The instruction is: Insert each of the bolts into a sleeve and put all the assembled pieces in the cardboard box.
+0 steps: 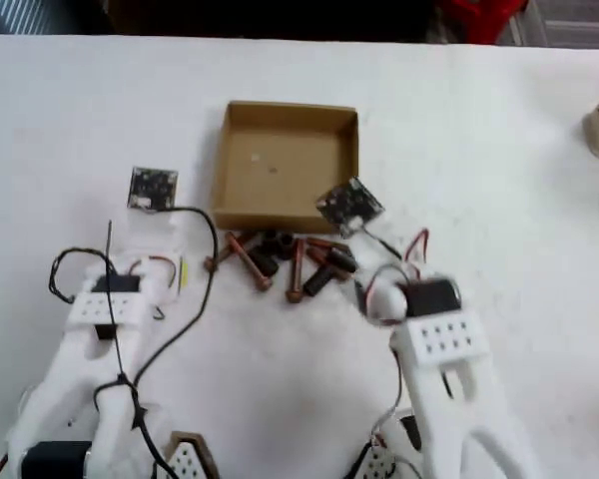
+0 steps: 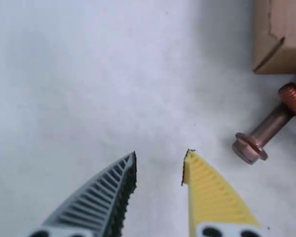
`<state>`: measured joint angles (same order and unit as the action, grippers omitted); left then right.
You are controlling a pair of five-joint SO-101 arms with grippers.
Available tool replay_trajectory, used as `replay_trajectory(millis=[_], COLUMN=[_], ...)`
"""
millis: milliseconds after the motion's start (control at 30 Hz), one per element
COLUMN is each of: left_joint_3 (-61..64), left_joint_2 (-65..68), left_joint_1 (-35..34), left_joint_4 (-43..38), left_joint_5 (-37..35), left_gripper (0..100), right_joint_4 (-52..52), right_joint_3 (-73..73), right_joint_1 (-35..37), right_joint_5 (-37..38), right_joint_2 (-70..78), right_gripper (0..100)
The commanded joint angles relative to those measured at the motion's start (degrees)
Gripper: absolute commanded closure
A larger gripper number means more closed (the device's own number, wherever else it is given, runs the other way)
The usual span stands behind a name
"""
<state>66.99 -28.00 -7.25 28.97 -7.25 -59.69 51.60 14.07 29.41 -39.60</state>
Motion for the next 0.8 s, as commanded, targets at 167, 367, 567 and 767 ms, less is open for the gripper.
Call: replay_trajectory(millis=[167,367,567,767], left_joint_3=[-2.8,-2.8,-2.8,-2.8], left_joint_2=[0.1,0.1,0.1,0.1], left_joint_1=[-0.6,-0.6,-0.6,-0.6], left_joint_4=[-1.5,-1.5,-1.5,-1.5], left_joint_5=[-0.3,-0.3,-0.3,-0.3], left_gripper=[82,82,82,82], right_joint_4=[9.1,11.0,15.5,16.0], right_joint_3=[-11.4,-12.9,-12.8,-12.8], right_joint_1=[1.5,4.8,4.7,4.4], right_joint_5=[0.4,8.1,12.5,12.7], right_joint_2=[24.1,30.0,32.5,32.6], right_gripper=[91.3,91.2,83.2,83.3])
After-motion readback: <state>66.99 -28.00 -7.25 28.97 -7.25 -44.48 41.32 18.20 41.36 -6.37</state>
